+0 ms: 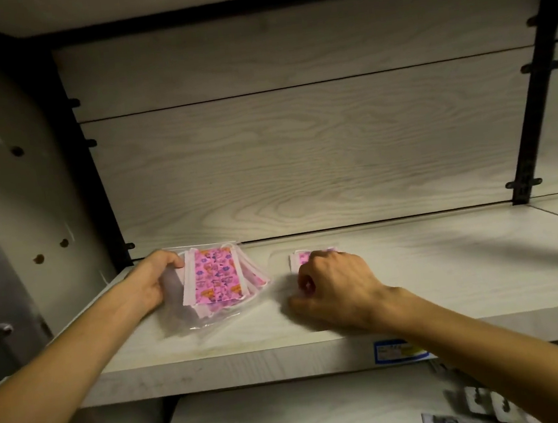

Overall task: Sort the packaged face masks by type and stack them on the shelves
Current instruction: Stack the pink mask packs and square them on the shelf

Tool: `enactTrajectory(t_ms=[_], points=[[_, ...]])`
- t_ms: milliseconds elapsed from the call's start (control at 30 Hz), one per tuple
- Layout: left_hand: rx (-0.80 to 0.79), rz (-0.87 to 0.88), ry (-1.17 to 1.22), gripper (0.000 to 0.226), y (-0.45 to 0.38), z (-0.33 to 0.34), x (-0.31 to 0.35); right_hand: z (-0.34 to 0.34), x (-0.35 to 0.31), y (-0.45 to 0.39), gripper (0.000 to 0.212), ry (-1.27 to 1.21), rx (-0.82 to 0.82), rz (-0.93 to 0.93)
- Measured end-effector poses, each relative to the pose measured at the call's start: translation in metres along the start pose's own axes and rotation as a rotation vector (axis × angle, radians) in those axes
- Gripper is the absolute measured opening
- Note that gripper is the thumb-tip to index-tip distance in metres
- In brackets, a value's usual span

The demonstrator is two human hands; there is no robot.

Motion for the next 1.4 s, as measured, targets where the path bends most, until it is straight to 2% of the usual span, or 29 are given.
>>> enactTrajectory(t_ms=[133,300,367,467,633,733,867,1000,1067,1133,1233,1300,1400], points=[[0.02,-0.02,-0.025,0.019,0.001,-0.011,0.003,-0.011,0.009,0.006,0.039,0.056,0.029,-0.042],[-0.042,-0.027,-0.036,0.02,0.005,-0.007,-0.001,-0.018,0.016,0.012,0.05,0.182,0.051,-0.075],[-0.084,-0.028,-0.046,0.017,0.009,0.0,-0.002,-0.012,0.022,0.01,0.042,0.222,0.014,-0.02],[-0.13,-0.01,-0.054,0.016,0.015,0.011,-0.001,-0.007,0.033,0.009,0.025,0.153,0.008,0.076],[-0.185,-0.001,-0.093,0.02,0.022,0.031,-0.003,-0.008,0.047,0.011,0.013,-0.01,0.101,0.191],[-0.233,-0.009,-0.089,0.011,0.026,0.044,-0.004,-0.012,0.061,0.011,0.017,-0.208,0.173,0.292],[-0.241,-0.001,-0.079,0.007,0.025,0.055,-0.004,-0.023,0.054,0.009,0.029,-0.326,0.371,0.254],[-0.196,0.041,-0.07,0.005,0.022,0.063,-0.004,-0.03,0.029,0.003,0.022,-0.333,0.52,0.248],[-0.174,0.044,-0.065,0.005,0.02,0.065,-0.005,-0.025,0.012,0.001,0.013,-0.363,0.498,0.186],[-0.181,0.037,-0.035,0.006,0.02,0.068,-0.005,-0.014,-0.008,-0.003,0.007,-0.403,0.391,0.086],[-0.232,0.009,0.052,0.018,0.024,0.074,-0.008,-0.001,-0.037,-0.004,0.021,-0.421,0.244,-0.063],[-0.26,-0.001,0.067,0.025,0.026,0.077,-0.01,0.0,-0.048,-0.003,0.026,-0.394,0.243,-0.143],[-0.273,0.025,0.065,0.031,0.026,0.079,-0.013,0.001,-0.057,0.0,0.023,-0.441,0.224,-0.204]])
Point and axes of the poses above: each hand's wrist, its own y-axis away from the middle knuckle, its own z-axis out of the palm, x = y × z, the point moved 5 cm from there along -y, towards the middle knuckle, and after that the axes turned 10 degrees about -z, right-handed, at the moved point
